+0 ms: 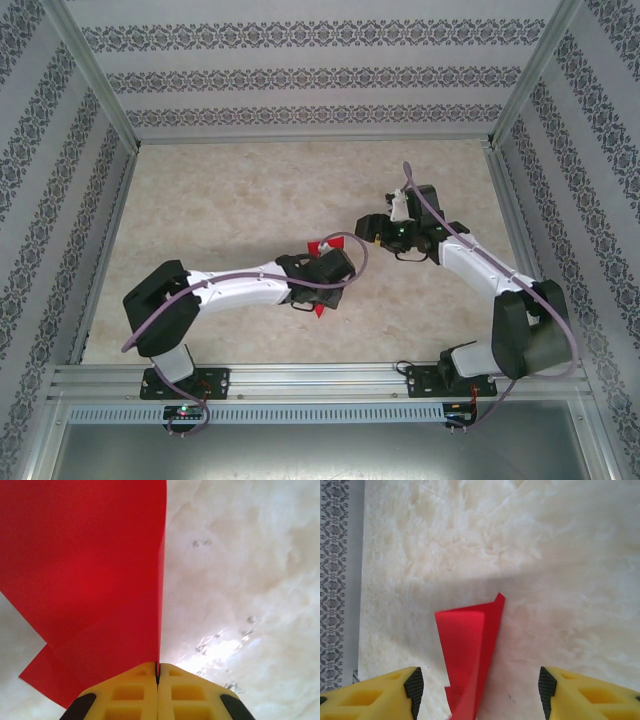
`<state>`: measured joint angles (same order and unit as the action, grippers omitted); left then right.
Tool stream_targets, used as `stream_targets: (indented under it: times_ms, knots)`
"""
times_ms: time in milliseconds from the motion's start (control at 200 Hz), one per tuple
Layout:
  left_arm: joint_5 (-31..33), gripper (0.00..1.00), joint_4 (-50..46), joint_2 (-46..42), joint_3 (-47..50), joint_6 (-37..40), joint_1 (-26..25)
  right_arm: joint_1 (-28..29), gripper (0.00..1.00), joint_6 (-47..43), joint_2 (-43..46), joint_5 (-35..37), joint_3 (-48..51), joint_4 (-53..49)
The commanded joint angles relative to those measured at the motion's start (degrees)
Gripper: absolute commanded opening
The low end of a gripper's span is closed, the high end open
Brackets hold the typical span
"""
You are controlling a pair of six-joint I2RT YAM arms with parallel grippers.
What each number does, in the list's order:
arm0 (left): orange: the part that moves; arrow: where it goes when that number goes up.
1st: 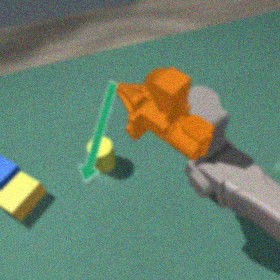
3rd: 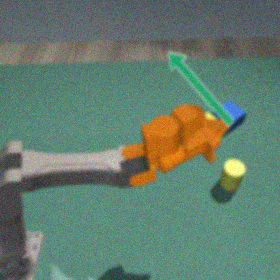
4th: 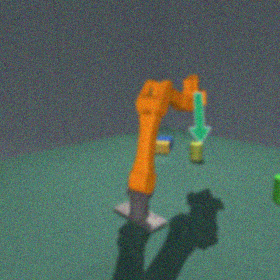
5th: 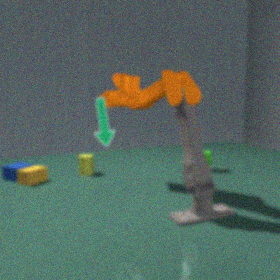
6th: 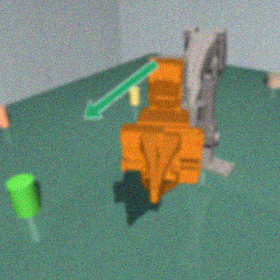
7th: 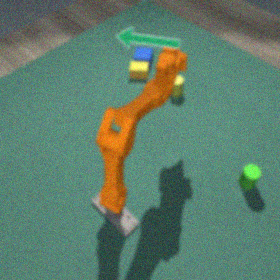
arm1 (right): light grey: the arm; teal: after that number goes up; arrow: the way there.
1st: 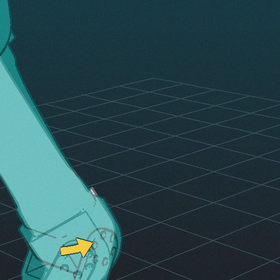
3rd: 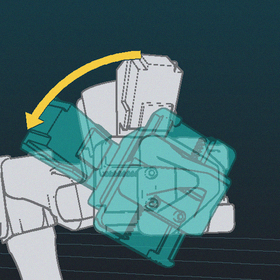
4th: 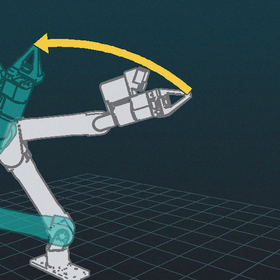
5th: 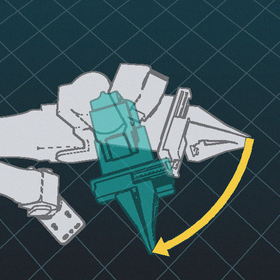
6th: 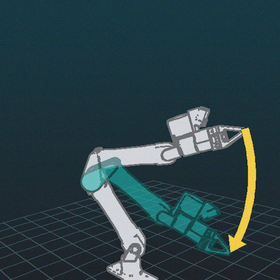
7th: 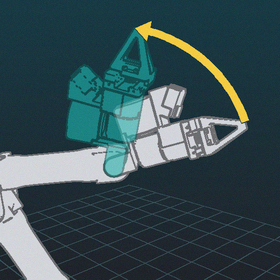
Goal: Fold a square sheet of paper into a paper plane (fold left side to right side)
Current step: Fold the wing for the fifth time at the center of the table.
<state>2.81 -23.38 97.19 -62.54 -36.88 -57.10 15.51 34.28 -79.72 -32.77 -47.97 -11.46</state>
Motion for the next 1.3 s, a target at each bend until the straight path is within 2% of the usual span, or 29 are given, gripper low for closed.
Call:
stream_targets:
  times_ms: [0, 225, 475, 884, 1294]
  knots:
    - [-9.14, 0.06, 11.16, -1.79, 3.38, -2.31, 3.06, -0.12, 0.66, -1.50, 0.34, 0.82, 4.07, 1.09]
    - [-20.83, 0.06, 26.61, -2.84, 10.65, -7.45, 8.62, 1.37, 0.68, -1.16, 0.12, -0.56, 9.09, 7.34]
    - [-27.90, 0.06, 40.65, -3.59, 17.76, -12.93, 12.97, 5.64, 0.68, 0.35, -2.35, 0.21, 10.17, 12.94]
    - [-34.39, 0.04, 55.04, -4.73, 26.77, -19.58, 18.14, 11.06, 0.66, 4.46, -8.17, 2.18, 9.54, 22.33]
    - [-38.88, 0.02, 62.50, -2.21, 30.80, -22.22, 20.71, 13.63, 0.65, 6.49, -12.82, 3.13, 8.32, 25.85]
